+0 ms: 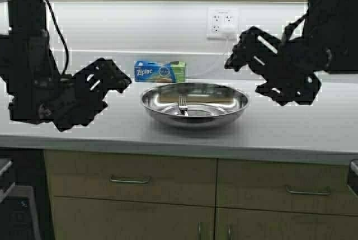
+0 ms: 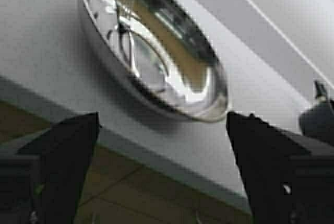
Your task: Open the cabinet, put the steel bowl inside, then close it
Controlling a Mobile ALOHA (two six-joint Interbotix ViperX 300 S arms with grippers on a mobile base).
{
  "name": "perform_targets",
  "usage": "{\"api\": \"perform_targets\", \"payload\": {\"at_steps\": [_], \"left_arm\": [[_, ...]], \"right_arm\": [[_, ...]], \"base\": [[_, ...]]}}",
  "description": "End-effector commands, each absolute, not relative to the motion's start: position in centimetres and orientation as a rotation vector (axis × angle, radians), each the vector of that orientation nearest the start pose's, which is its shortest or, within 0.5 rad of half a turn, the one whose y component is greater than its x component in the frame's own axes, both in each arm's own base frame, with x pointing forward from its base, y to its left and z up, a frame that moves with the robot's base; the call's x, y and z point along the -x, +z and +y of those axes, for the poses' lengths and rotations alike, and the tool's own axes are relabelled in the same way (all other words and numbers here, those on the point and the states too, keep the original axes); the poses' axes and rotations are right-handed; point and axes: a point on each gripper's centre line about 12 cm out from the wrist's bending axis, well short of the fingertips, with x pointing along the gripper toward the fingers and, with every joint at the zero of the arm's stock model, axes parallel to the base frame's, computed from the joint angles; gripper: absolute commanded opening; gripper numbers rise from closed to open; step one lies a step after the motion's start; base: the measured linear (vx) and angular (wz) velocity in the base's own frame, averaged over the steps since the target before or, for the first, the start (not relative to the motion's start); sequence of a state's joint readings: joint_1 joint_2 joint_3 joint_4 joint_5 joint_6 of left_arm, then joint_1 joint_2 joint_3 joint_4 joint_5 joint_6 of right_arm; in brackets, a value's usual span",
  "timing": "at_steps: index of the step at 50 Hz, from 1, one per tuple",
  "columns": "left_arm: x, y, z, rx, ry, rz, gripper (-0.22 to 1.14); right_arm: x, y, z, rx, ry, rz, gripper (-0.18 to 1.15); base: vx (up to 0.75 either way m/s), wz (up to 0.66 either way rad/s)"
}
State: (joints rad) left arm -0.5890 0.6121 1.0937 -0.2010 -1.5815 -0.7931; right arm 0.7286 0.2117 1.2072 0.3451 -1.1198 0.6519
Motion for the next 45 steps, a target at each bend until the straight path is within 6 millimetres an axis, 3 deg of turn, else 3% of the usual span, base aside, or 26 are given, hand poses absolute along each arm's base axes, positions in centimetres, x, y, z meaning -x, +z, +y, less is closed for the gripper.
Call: {"api": "perform_targets", "payload": {"at_steps": [1, 8, 20, 25, 37, 45], "left_arm": [[-26.8, 2.6, -14.9, 0.765, -0.333, 0.229, 1.02], [-27.1, 2.9, -14.2, 0.764, -0.312, 0.211, 1.02], [-28.2, 3.0, -12.8, 0.774, -0.263, 0.173, 1.02], [-28.9, 2.7, -12.3, 0.782, -0.244, 0.163, 1.02], [-30.5, -2.3, -12.4, 0.896, -0.250, 0.285, 1.02], [-32.3, -3.8, -13.5, 0.979, -0.334, 0.301, 1.02]], "right_arm": [[-23.8, 6.1, 15.2, -0.626, 0.228, 0.420, 1.04], [-24.6, 5.5, 13.6, -0.629, 0.165, 0.380, 1.04], [-26.2, 4.8, 13.7, -0.627, 0.183, 0.381, 1.04], [-26.7, 3.4, 13.2, -0.635, 0.155, 0.410, 1.04], [-27.7, -1.2, 11.8, -0.809, 0.119, 0.471, 1.04], [-29.1, -3.2, 10.3, -0.953, 0.182, 0.444, 1.04]], "base": [[0.11, 0.01], [0.17, -0.01], [0.23, -0.02], [0.27, -0.03], [0.18, -0.01], [0.09, 0.02]]}}
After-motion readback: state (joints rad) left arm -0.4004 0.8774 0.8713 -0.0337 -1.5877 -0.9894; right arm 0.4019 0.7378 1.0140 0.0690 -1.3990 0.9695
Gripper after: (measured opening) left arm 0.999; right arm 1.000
